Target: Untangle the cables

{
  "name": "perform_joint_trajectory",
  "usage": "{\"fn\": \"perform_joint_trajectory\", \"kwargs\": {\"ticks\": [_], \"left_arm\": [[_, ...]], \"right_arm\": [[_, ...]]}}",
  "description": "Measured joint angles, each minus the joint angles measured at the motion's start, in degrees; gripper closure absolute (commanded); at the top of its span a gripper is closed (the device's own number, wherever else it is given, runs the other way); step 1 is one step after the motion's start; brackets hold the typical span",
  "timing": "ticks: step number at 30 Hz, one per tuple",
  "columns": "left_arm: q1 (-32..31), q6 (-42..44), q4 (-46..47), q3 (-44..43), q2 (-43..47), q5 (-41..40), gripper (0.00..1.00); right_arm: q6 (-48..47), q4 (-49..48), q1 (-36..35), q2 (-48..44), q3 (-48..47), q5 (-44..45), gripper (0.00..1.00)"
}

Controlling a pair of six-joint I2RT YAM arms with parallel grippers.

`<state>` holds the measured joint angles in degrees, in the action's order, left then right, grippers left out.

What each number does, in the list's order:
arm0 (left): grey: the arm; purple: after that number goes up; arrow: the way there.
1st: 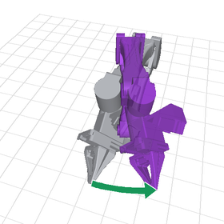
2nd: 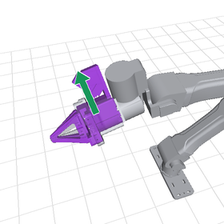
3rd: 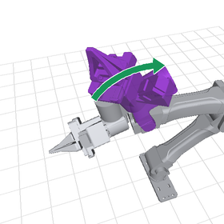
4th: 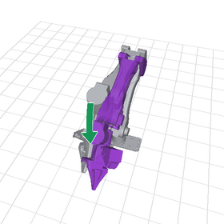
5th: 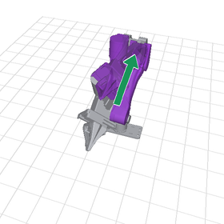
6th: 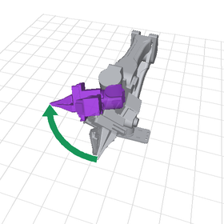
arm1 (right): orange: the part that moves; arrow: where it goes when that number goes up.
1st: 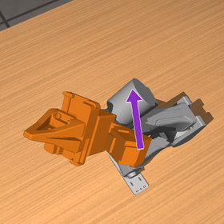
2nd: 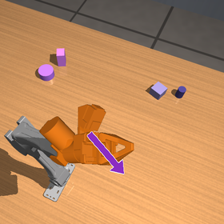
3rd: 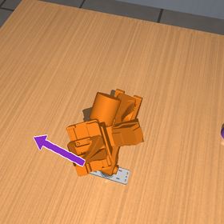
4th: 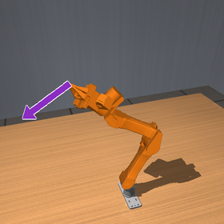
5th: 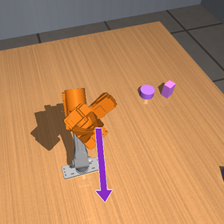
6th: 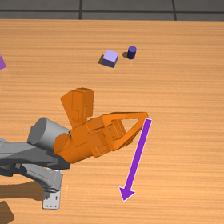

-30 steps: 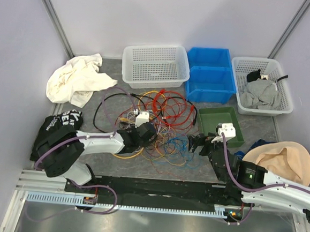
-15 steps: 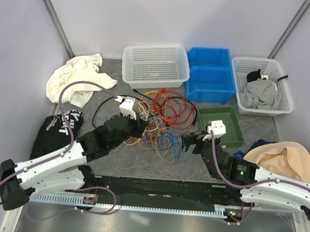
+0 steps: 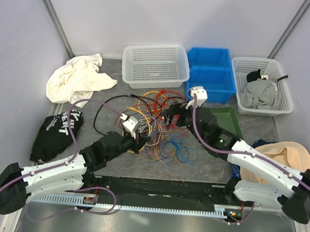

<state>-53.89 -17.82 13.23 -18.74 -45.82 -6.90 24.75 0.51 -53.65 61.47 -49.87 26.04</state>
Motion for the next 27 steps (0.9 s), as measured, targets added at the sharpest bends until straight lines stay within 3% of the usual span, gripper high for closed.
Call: {"fn": "perform_joint_trajectory", "kwargs": {"ticks": [10,20,23,26,27], "left_arm": [[-0.35,3.23,14.03,6.95,3.37,1.27,0.98],[-0.35,3.65,16.09,6.95,1.62,2.89,0.98],[-0.35,3.63,16.09,6.95,1.60,3.04,0.98],[-0.35,3.63,16.09,6.95,1.60,3.04,0.98],[-0.35,3.63,16.09,6.95,1.60,3.04,0.98]], "right_arm": [[4.17,0.09,5.66,9.11,-2.38,-26.51,0.02],[4.66,-3.37,5.66,14.73,-2.47,-36.70,0.06],[5.05,-5.01,5.66,16.59,-2.47,-38.36,0.14],[4.90,-6.45,5.66,17.92,-2.47,-39.30,0.30],[4.81,-6.84,5.64,18.36,-2.49,-39.39,0.51]]}}
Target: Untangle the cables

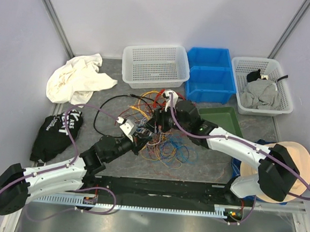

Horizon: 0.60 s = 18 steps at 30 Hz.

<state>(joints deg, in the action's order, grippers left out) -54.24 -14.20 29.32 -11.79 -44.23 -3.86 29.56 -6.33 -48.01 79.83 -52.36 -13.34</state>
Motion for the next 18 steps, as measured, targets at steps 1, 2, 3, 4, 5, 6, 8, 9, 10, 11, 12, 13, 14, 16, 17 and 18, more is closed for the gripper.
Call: {"fn": "perform_joint_trajectory", "kwargs": {"ticks": [1,2,3,4,5,6,8,9,10,11,12,13,14,16,17,18], "left_arm": [[0.00,-0.02,0.00,0.00,0.00,0.00,0.98],[0.00,-0.04,-0.02,0.00,0.02,-0.02,0.98],[0.00,-0.07,-0.02,0.00,0.00,-0.07,0.98],[0.00,-0.17,-0.22,0.00,0.02,-0.13,0.95],[0.00,-0.48,-0.57,-0.04,0.02,-0.48,0.85],[0.00,-0.76,-0.94,-0.09,0.02,-0.87,0.61],[-0.20,-2.86,-4.44,-1.86,0.15,-2.75,0.41],[-0.28,-3.89,-6.80,-3.19,0.13,-4.46,0.36],[-0.28,-5.16,-9.35,-4.72,0.07,-6.43,0.16],[-0.26,-6.54,-11.93,-6.32,-0.07,-8.39,0.03],[-0.26,-8.22,-15.41,-8.48,-0.39,-11.15,0.01],[-0.26,-10.36,-18.69,-10.60,-0.83,-13.57,0.01],[-0.26,-12.00,-21.27,-12.31,-1.25,-15.67,0.01],[-0.24,-15.50,-25.99,-14.93,-1.70,-19.30,0.00],[-0.26,-16.87,-27.76,-15.69,-1.68,-20.79,0.00],[-0.26,-18.69,-29.94,-16.31,-1.44,-22.73,0.00]], "right_arm": [[-0.04,-0.31,0.00,0.66,-0.07,0.04,0.61],[-0.63,-0.52,0.00,1.09,-0.07,0.09,0.72],[-0.59,-0.63,0.00,1.36,-0.07,0.22,0.90],[-0.17,-0.66,0.00,1.68,-0.07,0.48,0.97],[-0.02,-0.70,-0.07,1.66,-0.07,0.55,1.00],[0.37,-1.03,-0.35,1.46,-0.07,0.72,1.00],[0.15,-0.92,-0.68,0.70,-0.07,1.99,1.00],[-0.04,-0.70,-0.59,0.11,-0.07,3.04,1.00],[-0.37,-0.22,-0.44,-0.79,-0.07,4.20,1.00],[-0.66,0.46,-0.31,-1.84,-0.07,5.33,1.00],[-1.01,1.60,-0.15,-3.23,-0.26,6.69,1.00],[-1.51,2.75,-0.07,-4.63,-0.83,7.98,1.00],[-2.01,3.58,0.00,-5.62,-1.51,8.98,1.00],[-3.34,6.58,0.00,-7.48,-4.55,11.50,1.00],[-3.98,7.56,0.00,-8.09,-6.12,12.41,1.00],[-4.74,9.11,-0.02,-8.76,-8.46,13.88,1.00]]}}
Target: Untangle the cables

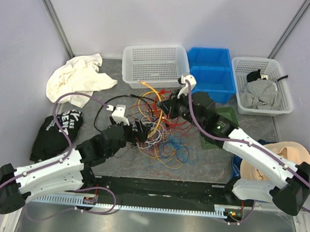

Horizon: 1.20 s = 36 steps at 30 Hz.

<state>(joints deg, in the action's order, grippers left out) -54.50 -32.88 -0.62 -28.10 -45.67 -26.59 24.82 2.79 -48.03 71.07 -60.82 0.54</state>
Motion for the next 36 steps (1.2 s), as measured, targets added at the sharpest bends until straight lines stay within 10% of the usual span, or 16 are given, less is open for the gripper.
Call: {"fn": "perform_joint_trajectory", "kwargs": {"ticks": [9,15,29,31,34,36], "left_arm": [[0.07,-5.29,-5.75,0.68,11.61,-9.44,0.04],[0.04,5.73,17.51,10.34,20.98,-2.38,0.12],[0.00,26.34,34.14,4.26,-5.55,22.45,0.18],[0.00,27.10,34.69,4.15,-6.78,25.00,0.31],[-0.02,28.09,35.08,3.39,-8.76,27.89,0.79],[0.00,28.94,34.93,2.73,-9.49,28.37,0.98]], "right_arm": [[-4.72,7.76,0.00,-4.61,-10.40,8.22,1.00],[-3.65,13.11,0.07,-3.89,-14.27,10.43,1.00],[0.59,21.49,0.59,0.90,-18.91,7.48,1.00],[0.79,21.84,0.63,0.92,-19.26,6.95,1.00],[1.03,22.18,0.68,1.11,-19.82,5.99,1.00],[1.16,22.18,0.68,1.16,-19.98,5.46,0.72]]}}
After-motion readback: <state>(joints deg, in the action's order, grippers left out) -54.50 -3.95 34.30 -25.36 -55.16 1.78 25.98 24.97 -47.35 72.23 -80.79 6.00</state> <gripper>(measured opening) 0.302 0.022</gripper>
